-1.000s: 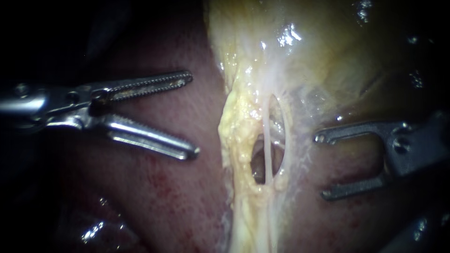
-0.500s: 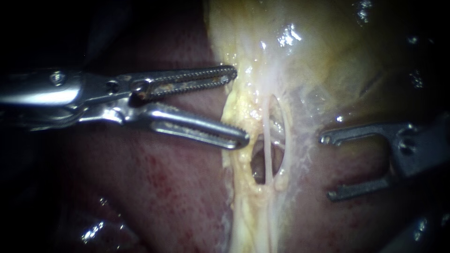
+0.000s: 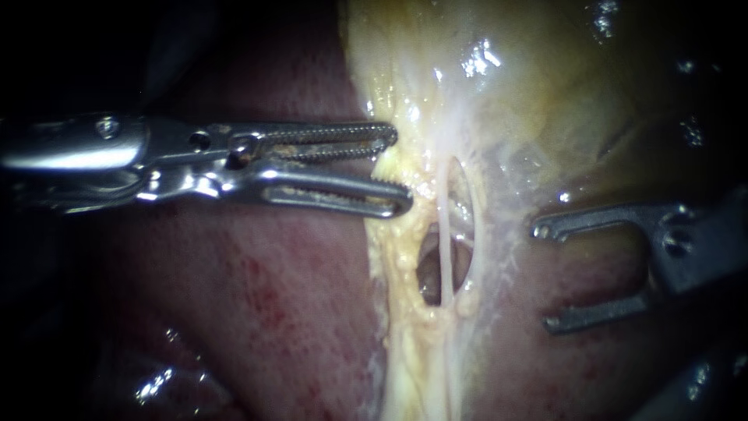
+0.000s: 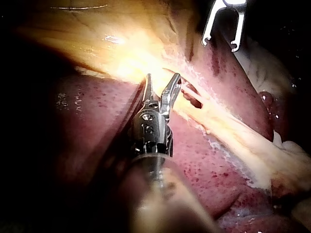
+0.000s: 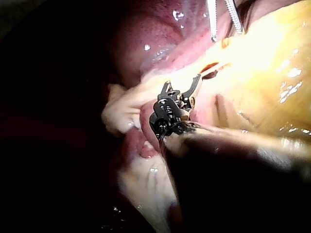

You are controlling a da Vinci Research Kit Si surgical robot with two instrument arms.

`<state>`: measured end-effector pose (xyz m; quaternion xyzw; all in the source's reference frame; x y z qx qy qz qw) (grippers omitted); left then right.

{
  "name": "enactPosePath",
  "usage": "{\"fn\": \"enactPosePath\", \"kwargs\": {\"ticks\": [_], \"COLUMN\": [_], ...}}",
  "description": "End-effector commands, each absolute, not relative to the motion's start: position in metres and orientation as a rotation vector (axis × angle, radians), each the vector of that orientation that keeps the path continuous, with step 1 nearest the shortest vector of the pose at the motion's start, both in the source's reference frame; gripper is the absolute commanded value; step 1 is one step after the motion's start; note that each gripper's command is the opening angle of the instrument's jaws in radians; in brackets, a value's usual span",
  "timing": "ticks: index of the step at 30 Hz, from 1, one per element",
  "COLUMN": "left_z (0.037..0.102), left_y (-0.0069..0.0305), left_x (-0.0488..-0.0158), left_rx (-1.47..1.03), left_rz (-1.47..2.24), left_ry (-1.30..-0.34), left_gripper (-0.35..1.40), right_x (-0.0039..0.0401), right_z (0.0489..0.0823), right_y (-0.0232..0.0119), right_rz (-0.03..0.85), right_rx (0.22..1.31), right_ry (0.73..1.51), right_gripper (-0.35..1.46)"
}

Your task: Grabbing gallbladder

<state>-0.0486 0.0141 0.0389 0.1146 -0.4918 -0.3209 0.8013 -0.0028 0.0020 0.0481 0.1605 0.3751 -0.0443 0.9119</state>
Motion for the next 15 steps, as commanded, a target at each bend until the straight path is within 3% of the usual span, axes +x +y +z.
{"fn": "enactPosePath", "kwargs": {"ticks": [1,15], "left_z": [0.0390,0.0401], "left_y": [0.0140,0.0124], "left_x": [-0.0485,-0.0480], "left_rx": [0.243,0.226], "left_rz": [-0.691,-0.720], "left_ry": [-1.050,-0.981], "left_gripper": [0.37,0.37], "right_x": [-0.0028,-0.0028], "right_z": [0.0481,0.0481], "right_y": [0.0020,0.0019], "right_rz": [-0.091,-0.097], "right_rx": [0.331,0.329], "right_ry": [0.773,0.774], "right_gripper": [0.50,0.50]}}
